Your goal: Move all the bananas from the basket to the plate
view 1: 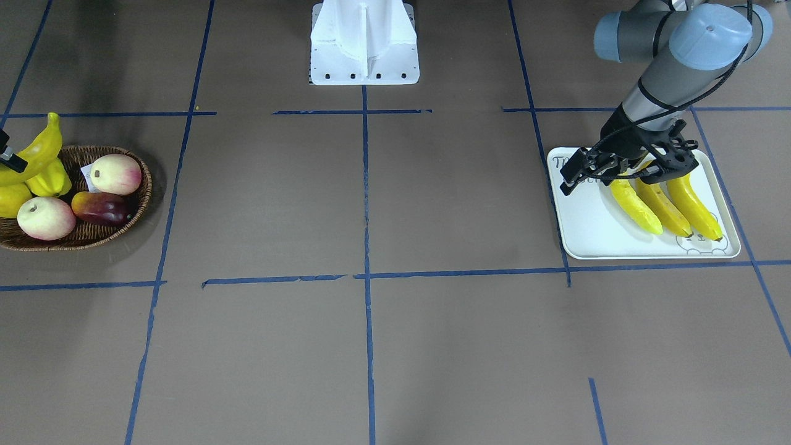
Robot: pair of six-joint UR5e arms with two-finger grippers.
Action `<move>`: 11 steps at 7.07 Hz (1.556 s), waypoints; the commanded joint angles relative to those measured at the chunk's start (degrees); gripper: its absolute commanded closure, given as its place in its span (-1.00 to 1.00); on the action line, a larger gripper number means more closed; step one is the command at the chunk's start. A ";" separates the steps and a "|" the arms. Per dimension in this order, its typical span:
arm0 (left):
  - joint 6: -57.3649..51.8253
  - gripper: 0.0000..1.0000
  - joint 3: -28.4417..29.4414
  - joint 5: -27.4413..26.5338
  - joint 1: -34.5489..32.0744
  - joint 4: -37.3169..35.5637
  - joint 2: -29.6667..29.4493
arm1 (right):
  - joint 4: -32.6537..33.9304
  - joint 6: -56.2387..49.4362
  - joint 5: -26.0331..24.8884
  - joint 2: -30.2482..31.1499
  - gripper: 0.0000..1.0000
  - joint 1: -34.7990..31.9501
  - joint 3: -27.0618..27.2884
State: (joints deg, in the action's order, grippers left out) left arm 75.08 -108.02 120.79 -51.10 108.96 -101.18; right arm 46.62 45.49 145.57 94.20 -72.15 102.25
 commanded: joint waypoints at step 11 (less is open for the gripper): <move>16.38 -0.99 1.41 6.92 7.84 35.97 -10.15 | 15.87 13.39 -19.54 -35.83 0.98 39.89 7.44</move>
State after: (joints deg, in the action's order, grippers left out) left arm 89.36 -106.39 127.81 -45.45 144.43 -108.69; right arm 62.47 58.71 126.83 59.40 -33.16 109.52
